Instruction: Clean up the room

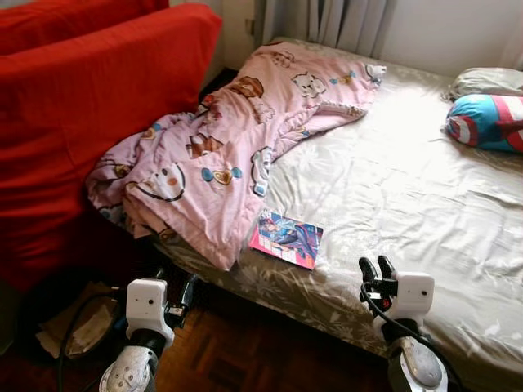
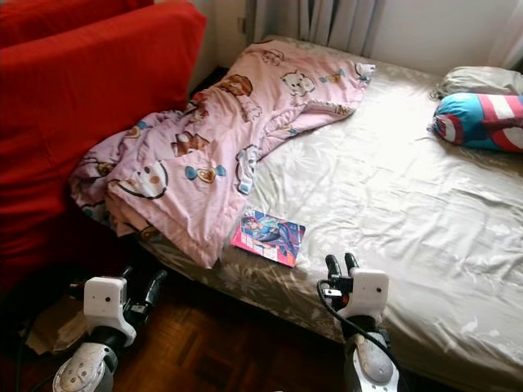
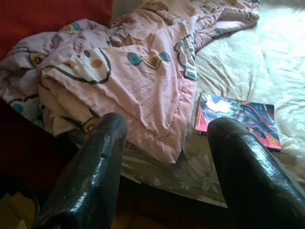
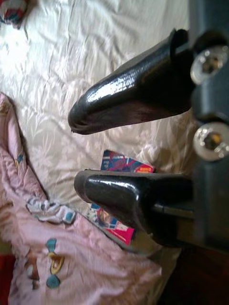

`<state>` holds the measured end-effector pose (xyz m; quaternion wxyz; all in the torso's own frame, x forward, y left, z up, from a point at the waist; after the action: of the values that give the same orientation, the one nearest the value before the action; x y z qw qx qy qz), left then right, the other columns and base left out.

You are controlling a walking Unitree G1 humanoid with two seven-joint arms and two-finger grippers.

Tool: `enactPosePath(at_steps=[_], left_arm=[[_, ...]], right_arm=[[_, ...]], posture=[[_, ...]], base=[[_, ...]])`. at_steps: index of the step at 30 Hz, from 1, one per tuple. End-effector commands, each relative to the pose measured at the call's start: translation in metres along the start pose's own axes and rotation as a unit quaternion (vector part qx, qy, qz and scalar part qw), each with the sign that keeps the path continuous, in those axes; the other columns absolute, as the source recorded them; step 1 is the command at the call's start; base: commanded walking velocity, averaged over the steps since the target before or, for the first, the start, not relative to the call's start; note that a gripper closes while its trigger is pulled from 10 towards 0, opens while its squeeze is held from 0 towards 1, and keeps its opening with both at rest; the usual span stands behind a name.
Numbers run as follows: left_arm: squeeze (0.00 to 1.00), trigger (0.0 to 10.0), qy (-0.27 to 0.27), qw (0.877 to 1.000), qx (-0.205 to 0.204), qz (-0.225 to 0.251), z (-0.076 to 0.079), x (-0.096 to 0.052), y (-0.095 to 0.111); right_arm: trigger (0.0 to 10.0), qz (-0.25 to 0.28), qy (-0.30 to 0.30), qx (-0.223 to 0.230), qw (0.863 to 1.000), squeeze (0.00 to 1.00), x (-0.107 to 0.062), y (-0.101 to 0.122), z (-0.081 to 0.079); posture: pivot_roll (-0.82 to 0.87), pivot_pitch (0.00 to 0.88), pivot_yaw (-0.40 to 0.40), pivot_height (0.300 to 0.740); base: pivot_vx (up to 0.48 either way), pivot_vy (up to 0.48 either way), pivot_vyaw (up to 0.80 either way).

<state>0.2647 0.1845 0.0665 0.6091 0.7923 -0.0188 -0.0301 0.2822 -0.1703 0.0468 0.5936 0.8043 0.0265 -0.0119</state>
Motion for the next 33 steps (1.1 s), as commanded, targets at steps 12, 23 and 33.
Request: enactPosePath(at_steps=[12, 23, 33], left_arm=[[0.0, 10.0, 0.066, 0.996, -0.062, -0.025, -0.007, -0.012, -0.007], [0.0, 10.0, 0.055, 0.997, -0.059, -0.02, -0.006, -0.008, -0.002], [0.0, 10.0, 0.062, 0.997, -0.052, -0.02, -0.013, -0.007, 0.0]], right_arm=[[10.0, 0.006, -0.009, 0.002, 1.0, 0.0, -0.01, 0.006, 0.007], [10.0, -0.007, 0.006, 0.027, 1.0, 0.0, -0.007, 0.0, -0.008], [10.0, -0.01, 0.007, 0.029, 0.999, 0.0, -0.005, 0.001, -0.01]], posture=[[0.02, 0.086, -0.055, 0.74], [0.02, 0.108, -0.046, 0.74], [0.03, 0.143, -0.048, 0.74]], base=[[0.0, 0.0, 0.0], [0.0, 0.0, 0.0], [0.0, 0.0, 0.0]])
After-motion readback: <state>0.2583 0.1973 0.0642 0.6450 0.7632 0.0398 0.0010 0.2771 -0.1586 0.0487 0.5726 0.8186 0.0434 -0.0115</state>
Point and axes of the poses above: a point about 5 cm out from each wrist's last joint towards the gripper, its own x axis pointing out of the wrist towards the gripper, its own y axis along the axis of the wrist's last joint, z = x × y, the point moved 4 cm from there along x, pointing out of the wrist towards the gripper, and after that the axes turned 12 degrees about x, right-handed, at the moved point
